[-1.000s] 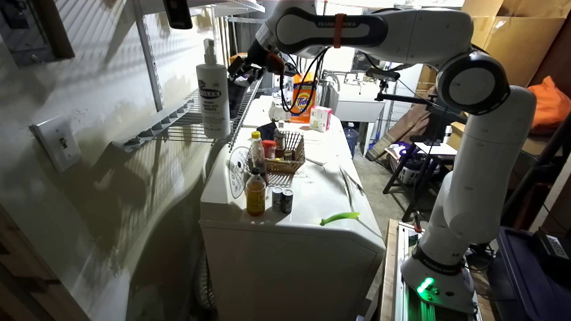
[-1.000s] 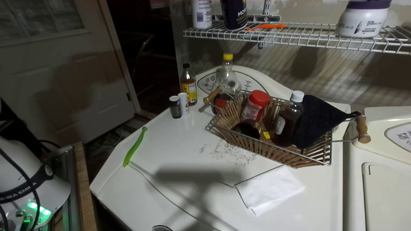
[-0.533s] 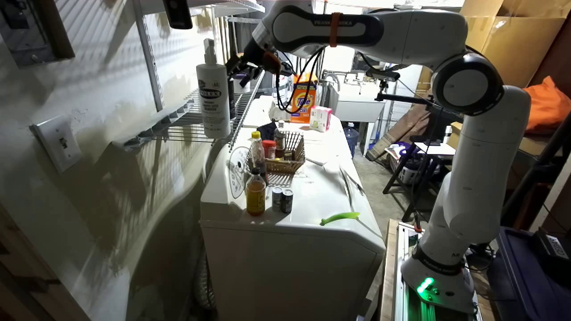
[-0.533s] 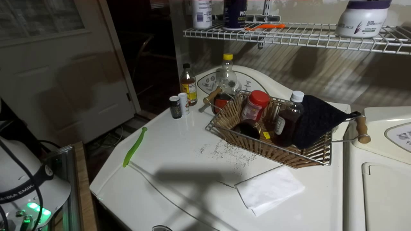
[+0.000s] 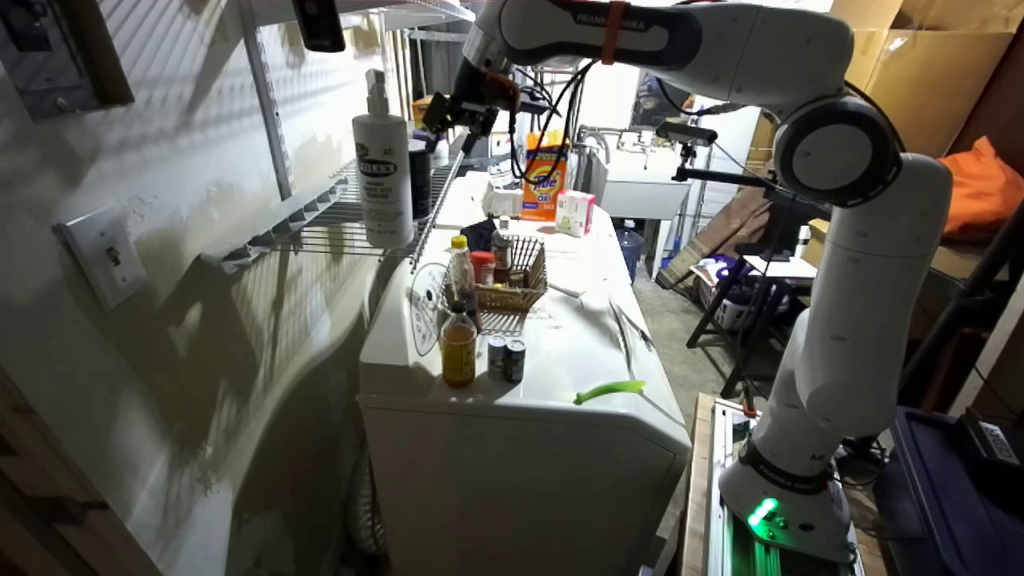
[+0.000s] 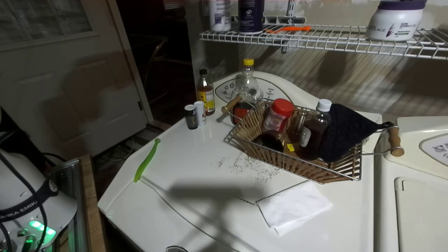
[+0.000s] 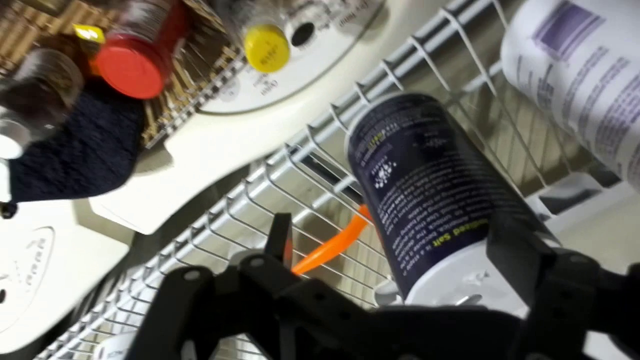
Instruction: Pick up the bottle and put it on the shelf
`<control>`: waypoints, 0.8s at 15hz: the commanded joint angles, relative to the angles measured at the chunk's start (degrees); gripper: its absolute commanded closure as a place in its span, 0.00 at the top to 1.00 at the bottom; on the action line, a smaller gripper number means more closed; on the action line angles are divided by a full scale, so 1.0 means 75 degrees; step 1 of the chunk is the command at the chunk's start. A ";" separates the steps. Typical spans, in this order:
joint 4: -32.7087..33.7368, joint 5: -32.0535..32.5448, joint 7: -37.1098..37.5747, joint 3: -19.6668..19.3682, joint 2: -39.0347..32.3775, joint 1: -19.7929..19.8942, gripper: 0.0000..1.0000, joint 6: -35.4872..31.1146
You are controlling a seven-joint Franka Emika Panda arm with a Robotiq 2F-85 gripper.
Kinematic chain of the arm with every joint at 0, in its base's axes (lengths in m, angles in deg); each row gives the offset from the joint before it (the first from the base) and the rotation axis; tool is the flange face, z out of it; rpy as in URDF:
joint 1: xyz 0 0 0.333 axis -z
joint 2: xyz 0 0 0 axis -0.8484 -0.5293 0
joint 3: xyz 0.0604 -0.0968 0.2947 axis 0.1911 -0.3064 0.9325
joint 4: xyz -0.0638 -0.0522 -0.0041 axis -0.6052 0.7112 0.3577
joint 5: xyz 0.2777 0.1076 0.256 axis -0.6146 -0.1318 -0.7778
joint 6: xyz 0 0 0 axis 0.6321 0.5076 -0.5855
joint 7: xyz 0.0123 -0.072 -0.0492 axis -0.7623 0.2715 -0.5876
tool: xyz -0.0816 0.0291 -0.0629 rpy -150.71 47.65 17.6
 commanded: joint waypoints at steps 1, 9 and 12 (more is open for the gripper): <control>0.0446 0.0551 -0.0113 -0.0133 0.0012 0.0044 1.00 0.1320; -0.0004 0.0491 -0.0408 -0.0221 0.0044 0.0143 1.00 0.0849; -0.0252 0.0354 -0.0285 -0.0193 -0.0096 0.0121 1.00 0.0069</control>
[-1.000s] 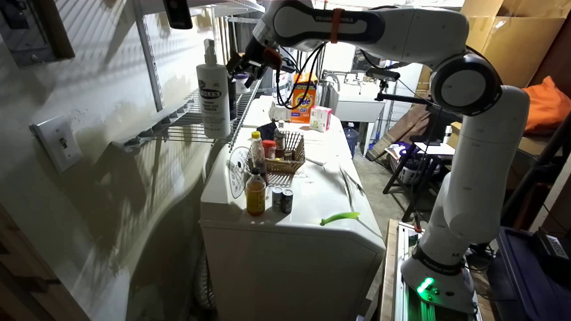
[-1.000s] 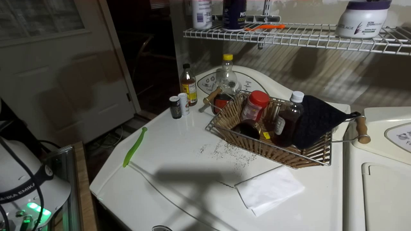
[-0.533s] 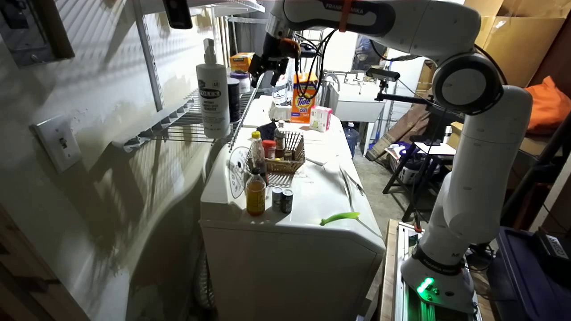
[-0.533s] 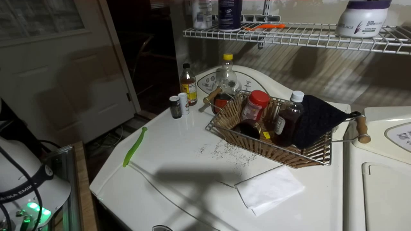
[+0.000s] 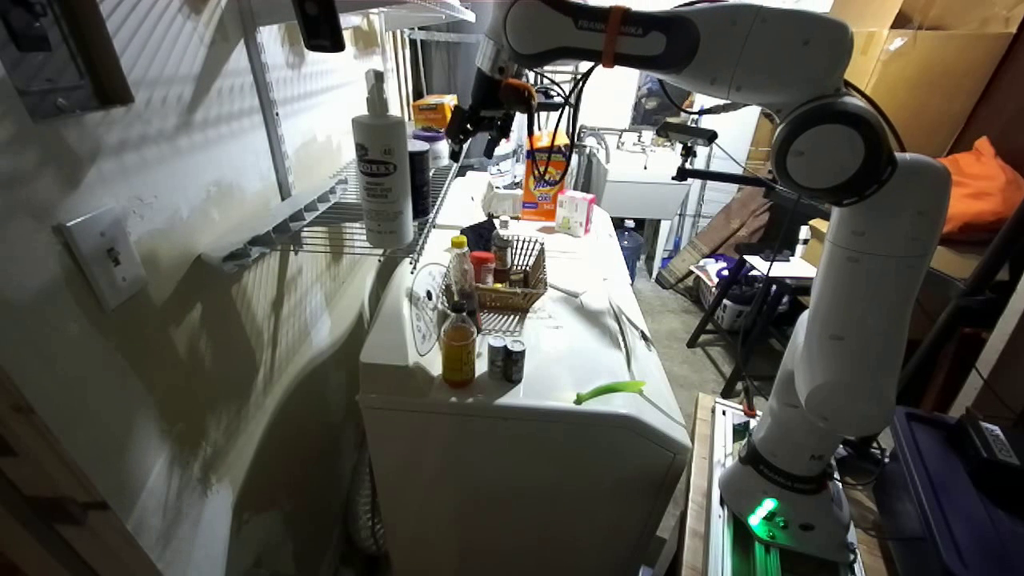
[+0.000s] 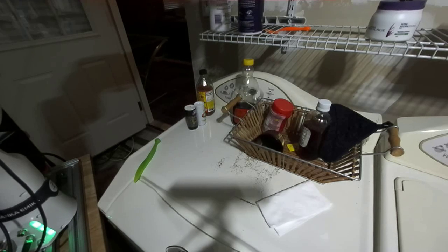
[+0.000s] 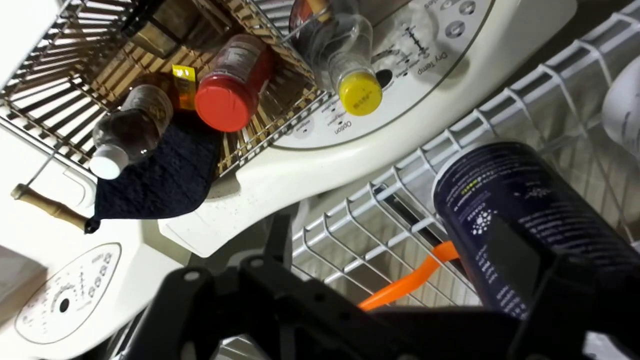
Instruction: Pick up the bottle and put it on the shelf
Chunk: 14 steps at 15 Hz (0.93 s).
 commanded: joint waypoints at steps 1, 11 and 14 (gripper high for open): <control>-0.0381 -0.0186 0.0170 0.0039 -0.0103 -0.0021 1.00 -0.0864; -0.1005 -0.1068 0.0626 0.0150 -0.0246 -0.0027 1.00 -0.2406; -0.1128 -0.1089 0.0624 0.0118 -0.0249 -0.0043 1.00 -0.2516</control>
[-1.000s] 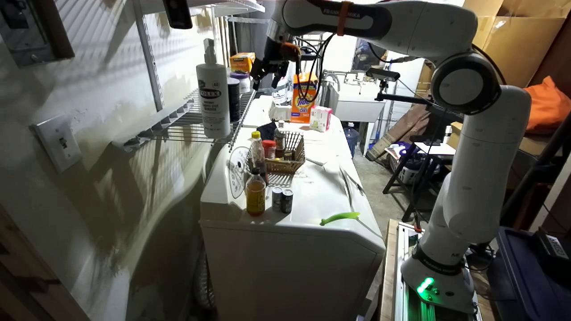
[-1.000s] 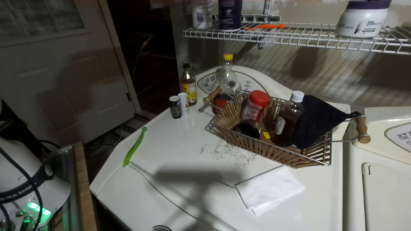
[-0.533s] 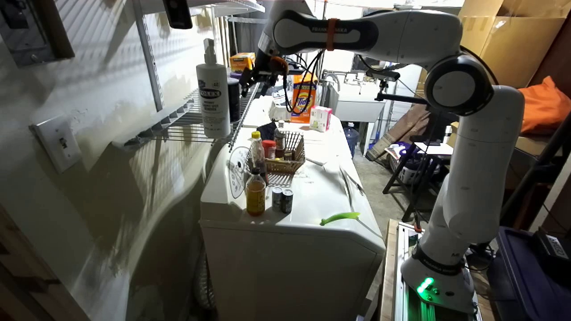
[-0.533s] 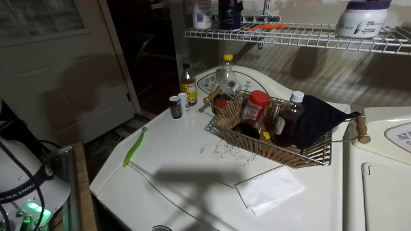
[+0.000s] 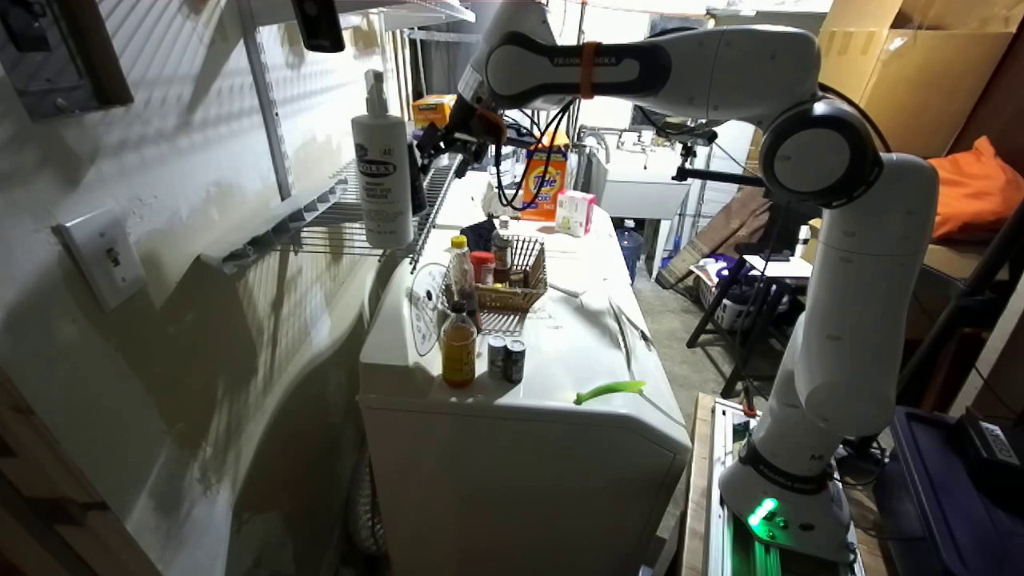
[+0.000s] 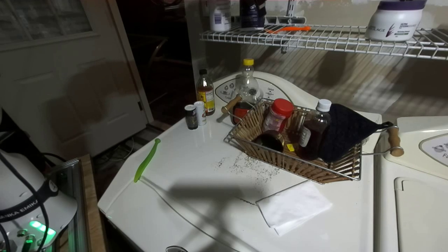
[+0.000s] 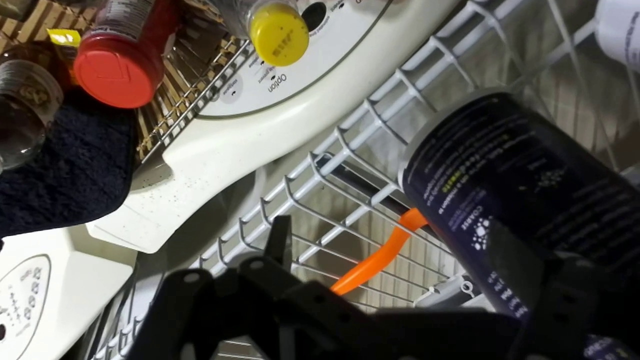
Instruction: Pick up the bottle and put it on the shelf
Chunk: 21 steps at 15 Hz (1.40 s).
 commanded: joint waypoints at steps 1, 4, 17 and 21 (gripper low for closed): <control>-0.0254 -0.0182 0.0111 0.0030 0.0053 -0.0020 1.00 -0.0108; -0.0298 -0.0054 0.0118 -0.0003 0.0047 -0.0019 1.00 0.0214; -0.0707 -0.0344 0.0163 0.0074 -0.0178 -0.0069 1.00 -0.0782; -0.0956 -0.0680 0.0086 0.0161 -0.0177 -0.0078 1.00 -0.1322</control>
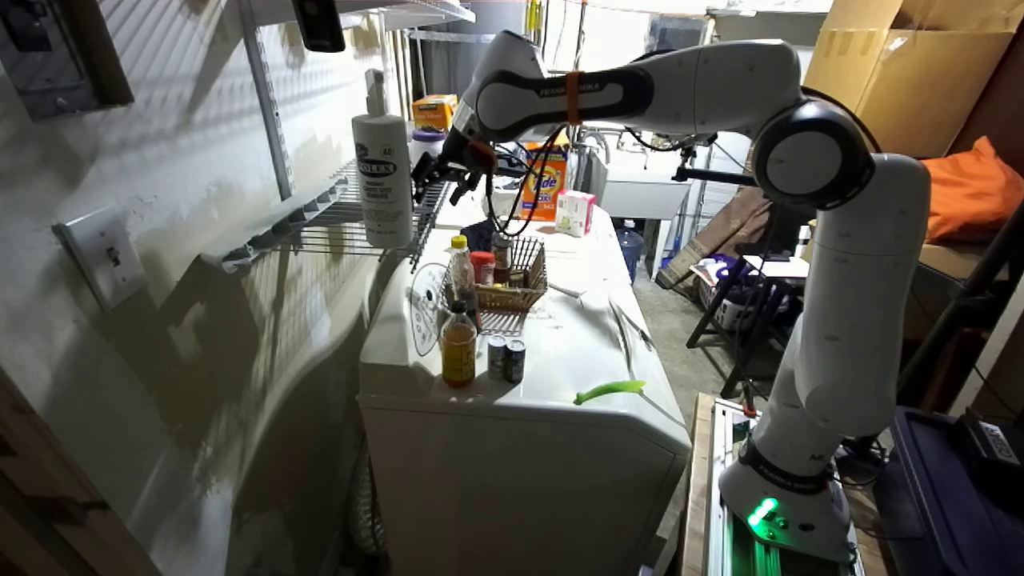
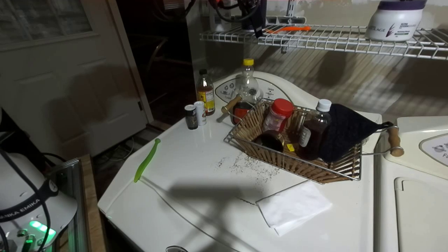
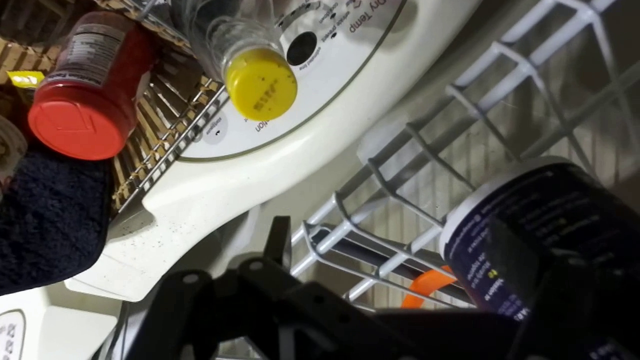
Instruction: Pick up the bottle and put it on the shelf
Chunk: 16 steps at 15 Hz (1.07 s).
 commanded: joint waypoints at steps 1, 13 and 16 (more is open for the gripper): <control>-0.0274 -0.0462 -0.0036 0.0123 0.0027 -0.0017 1.00 -0.0646; -0.0715 0.1152 -0.0963 0.0015 0.1377 -0.0068 1.00 0.2049; -0.1482 0.0857 -0.1862 0.0055 0.2596 -0.0074 1.00 0.3506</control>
